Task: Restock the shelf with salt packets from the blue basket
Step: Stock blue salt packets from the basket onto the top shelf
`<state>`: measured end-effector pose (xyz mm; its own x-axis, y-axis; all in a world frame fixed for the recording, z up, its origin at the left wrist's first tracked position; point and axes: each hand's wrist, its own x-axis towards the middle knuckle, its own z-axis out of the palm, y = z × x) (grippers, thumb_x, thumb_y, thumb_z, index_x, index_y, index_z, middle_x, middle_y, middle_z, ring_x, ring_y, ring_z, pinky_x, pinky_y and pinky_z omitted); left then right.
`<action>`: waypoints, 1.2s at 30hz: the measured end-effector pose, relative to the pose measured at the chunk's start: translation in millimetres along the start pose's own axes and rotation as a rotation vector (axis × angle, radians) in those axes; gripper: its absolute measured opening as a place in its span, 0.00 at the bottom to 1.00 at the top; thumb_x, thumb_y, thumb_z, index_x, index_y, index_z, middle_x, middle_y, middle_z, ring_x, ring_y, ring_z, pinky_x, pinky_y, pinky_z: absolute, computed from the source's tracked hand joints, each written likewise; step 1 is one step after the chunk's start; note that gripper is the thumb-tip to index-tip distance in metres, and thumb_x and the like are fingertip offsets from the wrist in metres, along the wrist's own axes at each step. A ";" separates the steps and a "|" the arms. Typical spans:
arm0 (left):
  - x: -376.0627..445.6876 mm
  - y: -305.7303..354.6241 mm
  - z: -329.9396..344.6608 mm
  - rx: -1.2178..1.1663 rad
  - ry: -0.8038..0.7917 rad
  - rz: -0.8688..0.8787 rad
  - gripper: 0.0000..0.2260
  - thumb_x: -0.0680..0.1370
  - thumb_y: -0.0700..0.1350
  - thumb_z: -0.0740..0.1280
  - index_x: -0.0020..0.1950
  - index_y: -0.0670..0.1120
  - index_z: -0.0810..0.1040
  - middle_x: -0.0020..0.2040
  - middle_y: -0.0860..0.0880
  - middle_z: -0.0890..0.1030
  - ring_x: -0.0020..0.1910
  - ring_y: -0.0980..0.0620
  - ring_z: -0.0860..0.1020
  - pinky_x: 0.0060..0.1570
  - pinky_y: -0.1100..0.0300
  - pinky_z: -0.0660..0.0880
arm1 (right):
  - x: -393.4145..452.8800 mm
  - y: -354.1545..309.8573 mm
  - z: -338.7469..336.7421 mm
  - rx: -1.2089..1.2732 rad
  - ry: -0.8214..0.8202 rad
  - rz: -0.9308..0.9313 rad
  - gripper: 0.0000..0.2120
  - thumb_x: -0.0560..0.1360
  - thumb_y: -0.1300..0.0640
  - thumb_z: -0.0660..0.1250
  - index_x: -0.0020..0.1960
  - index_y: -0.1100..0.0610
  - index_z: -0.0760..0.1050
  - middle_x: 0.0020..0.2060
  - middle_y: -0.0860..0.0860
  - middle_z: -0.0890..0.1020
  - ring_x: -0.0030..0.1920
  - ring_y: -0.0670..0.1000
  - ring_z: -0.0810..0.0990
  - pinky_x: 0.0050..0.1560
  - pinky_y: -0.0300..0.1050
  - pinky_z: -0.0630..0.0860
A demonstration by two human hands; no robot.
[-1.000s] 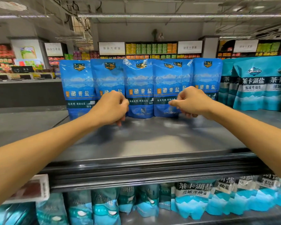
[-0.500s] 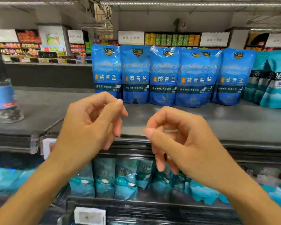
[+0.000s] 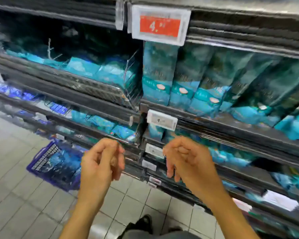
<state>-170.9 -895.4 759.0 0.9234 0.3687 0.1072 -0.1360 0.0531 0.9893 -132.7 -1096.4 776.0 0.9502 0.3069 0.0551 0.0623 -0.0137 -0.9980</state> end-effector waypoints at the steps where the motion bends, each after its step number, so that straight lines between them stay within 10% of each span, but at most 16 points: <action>1: -8.0 -14.2 -11.6 0.003 0.038 -0.037 0.12 0.75 0.54 0.65 0.36 0.50 0.79 0.24 0.49 0.73 0.20 0.56 0.65 0.22 0.69 0.60 | -2.5 13.3 5.9 -0.005 -0.008 0.052 0.10 0.79 0.62 0.69 0.39 0.56 0.77 0.26 0.56 0.78 0.24 0.48 0.76 0.25 0.40 0.72; 24: -188.6 -137.9 -81.9 0.123 0.650 -0.585 0.15 0.85 0.45 0.59 0.44 0.42 0.79 0.30 0.47 0.77 0.25 0.51 0.71 0.24 0.62 0.65 | -78.8 192.7 58.6 -0.185 -0.548 0.401 0.07 0.76 0.53 0.66 0.40 0.49 0.78 0.27 0.53 0.79 0.25 0.44 0.75 0.26 0.37 0.71; 36: -267.0 -157.5 -184.4 0.035 1.033 -0.693 0.13 0.84 0.39 0.61 0.43 0.44 0.81 0.32 0.45 0.79 0.27 0.48 0.71 0.23 0.62 0.64 | -10.5 186.6 242.5 -0.166 -0.838 0.444 0.08 0.80 0.64 0.65 0.42 0.62 0.77 0.26 0.50 0.78 0.27 0.48 0.76 0.24 0.40 0.71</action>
<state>-462.2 -831.1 556.2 0.0802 0.8307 -0.5509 0.2912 0.5090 0.8100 -205.1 -871.4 581.4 0.3748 0.8204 -0.4318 -0.1470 -0.4072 -0.9014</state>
